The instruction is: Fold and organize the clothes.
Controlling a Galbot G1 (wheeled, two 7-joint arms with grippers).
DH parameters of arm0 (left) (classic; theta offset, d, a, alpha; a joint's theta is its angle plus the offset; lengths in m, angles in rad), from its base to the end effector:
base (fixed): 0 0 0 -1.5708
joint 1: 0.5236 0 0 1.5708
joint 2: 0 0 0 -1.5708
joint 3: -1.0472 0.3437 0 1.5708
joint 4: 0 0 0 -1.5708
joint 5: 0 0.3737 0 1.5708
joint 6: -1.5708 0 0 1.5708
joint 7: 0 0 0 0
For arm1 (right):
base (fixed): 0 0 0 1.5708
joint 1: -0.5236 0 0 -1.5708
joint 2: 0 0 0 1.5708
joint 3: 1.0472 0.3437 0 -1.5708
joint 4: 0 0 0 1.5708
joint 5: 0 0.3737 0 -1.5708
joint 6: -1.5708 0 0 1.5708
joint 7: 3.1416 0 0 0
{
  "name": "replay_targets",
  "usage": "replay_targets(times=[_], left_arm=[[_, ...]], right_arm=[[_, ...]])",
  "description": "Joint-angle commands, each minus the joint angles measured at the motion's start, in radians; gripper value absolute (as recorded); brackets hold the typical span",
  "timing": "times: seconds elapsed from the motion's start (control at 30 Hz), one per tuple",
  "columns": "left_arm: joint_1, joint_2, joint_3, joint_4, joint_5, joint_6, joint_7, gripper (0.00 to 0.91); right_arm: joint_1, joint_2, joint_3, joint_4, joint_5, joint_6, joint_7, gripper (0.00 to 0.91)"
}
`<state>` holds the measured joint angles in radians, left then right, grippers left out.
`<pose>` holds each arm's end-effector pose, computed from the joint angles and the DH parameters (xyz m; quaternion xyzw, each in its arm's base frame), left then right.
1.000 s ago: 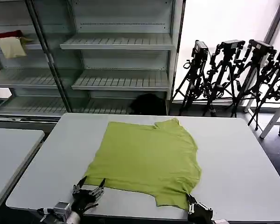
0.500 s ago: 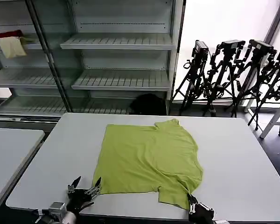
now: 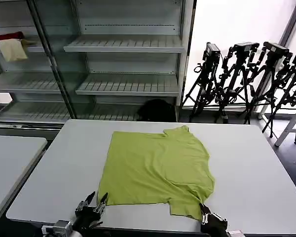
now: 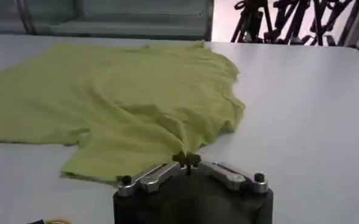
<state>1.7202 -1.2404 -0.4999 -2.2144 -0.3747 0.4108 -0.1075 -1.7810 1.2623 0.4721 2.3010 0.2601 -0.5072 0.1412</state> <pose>0.1618 0.0320 -0.2764 -0.0636 -0.9683 0.0274 0.2400 0.1433 -0.0150 -0.2563 0.0562 -0.9613 0.0184 0.2690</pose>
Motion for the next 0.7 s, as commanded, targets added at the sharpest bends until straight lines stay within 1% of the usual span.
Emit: replay_targets(times=[0.03, 0.07, 0.1, 0.13, 0.17, 0.37, 0.7], left_arm=[[0.053, 0.001, 0.018, -0.054, 0.003, 0.016, -0.023, 0.534], [0.052, -0.001, 0.018, -0.052, 0.006, 0.017, -0.027, 0.453], [0.053, -0.002, 0.017, -0.049, 0.007, 0.018, -0.029, 0.453], [0.054, -0.001, 0.017, -0.047, 0.007, 0.020, -0.031, 0.081], [0.057, -0.001, 0.017, -0.047, 0.008, 0.020, -0.034, 0.020], [0.053, -0.007, 0.017, -0.043, 0.016, 0.015, -0.028, 0.000], [0.027, -0.005, 0.029, -0.027, 0.043, 0.004, -0.006, 0.000]], right_arm=[[0.004, 0.000, 0.000, -0.002, 0.002, -0.001, 0.000, 0.000], [0.005, 0.000, 0.000, -0.002, 0.003, -0.001, 0.000, 0.000], [0.006, 0.000, 0.000, -0.004, 0.004, -0.002, 0.000, 0.000], [0.008, 0.000, 0.000, -0.004, 0.003, -0.002, 0.000, 0.000], [0.009, 0.000, 0.000, -0.005, 0.003, -0.002, 0.000, 0.000], [0.017, 0.002, 0.002, 0.000, 0.009, 0.000, -0.001, 0.000], [0.024, 0.005, 0.013, 0.012, 0.016, 0.010, -0.005, 0.000]])
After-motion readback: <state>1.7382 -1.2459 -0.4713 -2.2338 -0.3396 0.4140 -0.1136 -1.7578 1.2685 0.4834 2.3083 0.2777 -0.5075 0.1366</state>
